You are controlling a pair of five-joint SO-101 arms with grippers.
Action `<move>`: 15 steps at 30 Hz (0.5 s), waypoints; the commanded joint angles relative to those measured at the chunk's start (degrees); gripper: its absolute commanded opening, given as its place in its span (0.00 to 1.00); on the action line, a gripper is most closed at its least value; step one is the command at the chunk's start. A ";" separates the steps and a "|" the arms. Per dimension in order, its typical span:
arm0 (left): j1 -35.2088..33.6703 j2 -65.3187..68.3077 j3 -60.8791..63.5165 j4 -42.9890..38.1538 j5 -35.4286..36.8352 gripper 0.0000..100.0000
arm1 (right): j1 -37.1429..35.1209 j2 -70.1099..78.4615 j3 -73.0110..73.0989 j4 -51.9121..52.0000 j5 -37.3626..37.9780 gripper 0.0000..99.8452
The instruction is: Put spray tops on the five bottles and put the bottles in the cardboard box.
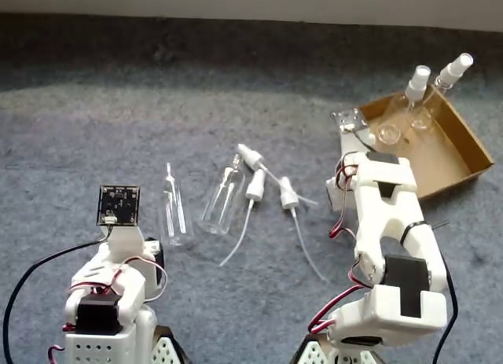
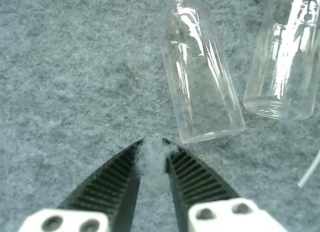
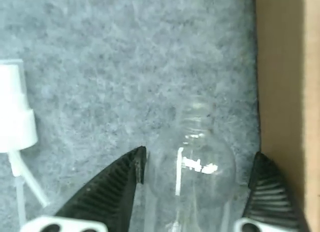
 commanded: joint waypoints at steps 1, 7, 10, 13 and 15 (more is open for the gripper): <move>1.01 -0.48 -0.40 -0.26 0.18 0.01 | -0.75 -0.66 -0.40 -1.10 -0.53 0.29; 1.01 -0.48 -0.31 -0.26 0.18 0.01 | -1.10 -0.75 -0.40 -1.10 -0.44 0.26; 1.01 -0.48 -0.31 -0.26 0.18 0.01 | -1.36 -0.75 -0.40 -1.10 -0.35 0.19; 1.01 -0.48 -0.31 -0.26 0.18 0.01 | -1.27 -1.36 -0.66 -1.01 -0.44 0.16; 1.01 -0.48 -0.31 -0.26 0.18 0.01 | -1.27 -1.36 -0.66 -0.75 -0.44 0.16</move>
